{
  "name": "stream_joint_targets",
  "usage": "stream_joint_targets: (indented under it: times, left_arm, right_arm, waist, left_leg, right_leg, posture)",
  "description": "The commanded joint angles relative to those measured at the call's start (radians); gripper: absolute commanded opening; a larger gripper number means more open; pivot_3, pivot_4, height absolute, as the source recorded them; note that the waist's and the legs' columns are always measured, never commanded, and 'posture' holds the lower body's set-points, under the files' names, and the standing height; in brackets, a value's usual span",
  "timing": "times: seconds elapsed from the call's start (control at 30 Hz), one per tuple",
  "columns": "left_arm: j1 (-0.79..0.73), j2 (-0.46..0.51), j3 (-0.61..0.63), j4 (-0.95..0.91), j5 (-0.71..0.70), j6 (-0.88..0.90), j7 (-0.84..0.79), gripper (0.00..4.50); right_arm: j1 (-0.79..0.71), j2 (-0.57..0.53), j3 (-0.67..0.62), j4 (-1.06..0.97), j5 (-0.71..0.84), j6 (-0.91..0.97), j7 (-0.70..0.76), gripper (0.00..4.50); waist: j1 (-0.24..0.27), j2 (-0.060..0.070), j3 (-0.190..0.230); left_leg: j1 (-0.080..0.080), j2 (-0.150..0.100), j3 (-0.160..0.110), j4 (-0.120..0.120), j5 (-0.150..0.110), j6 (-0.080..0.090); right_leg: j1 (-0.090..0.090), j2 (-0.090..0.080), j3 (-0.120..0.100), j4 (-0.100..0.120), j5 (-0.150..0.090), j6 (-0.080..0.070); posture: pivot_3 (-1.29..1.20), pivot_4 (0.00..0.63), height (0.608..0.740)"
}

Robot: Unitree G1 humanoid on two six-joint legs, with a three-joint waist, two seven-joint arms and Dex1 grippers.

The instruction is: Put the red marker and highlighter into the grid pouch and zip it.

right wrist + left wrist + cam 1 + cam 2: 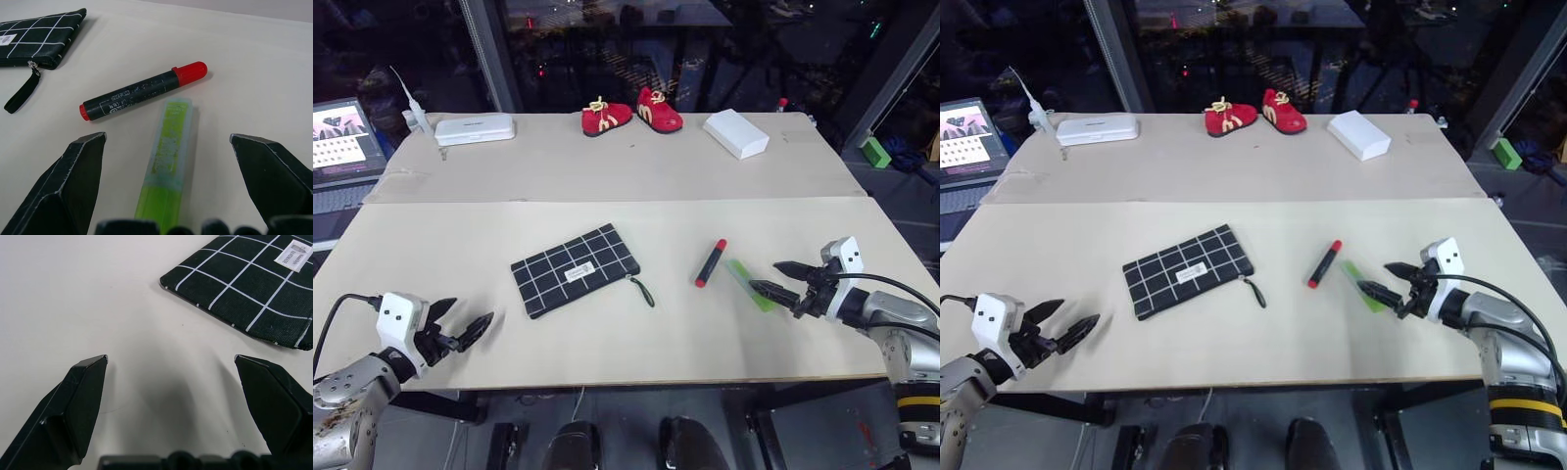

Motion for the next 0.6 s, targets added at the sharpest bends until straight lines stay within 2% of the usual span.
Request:
stream_joint_targets:
  times: [0.03, 0.07, 0.2, 0.3, 0.53, 0.6]
  left_arm:
    - [-0.025, -0.004, 0.021, -0.057, -0.036, -0.014, -0.013, 4.5]
    - [-0.044, 0.001, 0.006, -0.066, -0.044, -0.023, -0.034, 4.5]
    - [-0.049, 0.043, -0.063, -0.027, 0.041, -0.18, -0.162, 4.5]
    - [-0.049, 0.084, -0.099, 0.007, 0.115, -0.282, -0.205, 4.5]
    - [-0.12, 0.115, -0.141, 0.07, 0.16, -0.368, -0.25, 4.5]
    - [-0.124, 0.117, -0.154, 0.089, 0.162, -0.383, -0.268, 4.5]
  right_arm:
    - [-0.024, -0.002, -0.019, 0.006, 0.002, -0.023, 0.004, 4.5]
    - [-0.035, 0.0, -0.021, 0.018, 0.001, -0.02, -0.008, 4.5]
    - [-0.065, 0.006, -0.024, 0.036, 0.017, 0.002, -0.008, 3.57]
    - [-0.084, 0.013, -0.019, 0.019, 0.028, 0.023, -0.013, 2.53]
    - [-0.189, 0.06, 0.052, -0.061, 0.04, 0.049, 0.012, 0.01]
    - [-0.225, 0.092, 0.086, -0.101, 0.057, 0.092, 0.014, 0.01]
  waist:
    - [0.0, 0.0, 0.0]
    - [0.0, 0.0, 0.0]
    - [0.001, 0.0, 0.0]
    - [-0.001, 0.0, 0.0]
    - [-0.009, 0.0, 0.0]
    - [-0.014, 0.0, 0.0]
  left_leg:
    - [0.0, 0.0, 0.0, 0.0, 0.0, 0.0]
    - [0.0, 0.0, 0.0, 0.0, 0.0, 0.0]
    - [0.0, -0.001, 0.001, 0.0, 0.0, 0.0]
    - [0.0, 0.0, 0.001, 0.0, 0.0, 0.0]
    - [0.0, 0.0, 0.002, 0.0, 0.0, 0.0]
    - [0.001, 0.001, 0.003, 0.0, 0.0, 0.0]
  right_leg:
    - [0.0, 0.0, 0.0, 0.0, 0.0, 0.0]
    - [0.0, 0.0, 0.0, 0.0, 0.0, 0.0]
    - [0.0, 0.0, 0.0, 0.0, 0.0, 0.0]
    - [0.0, 0.001, 0.0, 0.0, 0.0, 0.0]
    - [0.0, 0.001, 0.0, 0.001, 0.0, -0.001]
    - [-0.001, 0.001, 0.0, 0.001, 0.001, -0.001]
  posture:
    - [0.0, 0.15, 0.74]
    - [0.0, 0.15, 0.74]
    - [0.0, 0.15, 0.74]
    - [0.0, 0.15, 0.74]
    - [0.0, 0.15, 0.74]
    - [0.0, 0.15, 0.74]
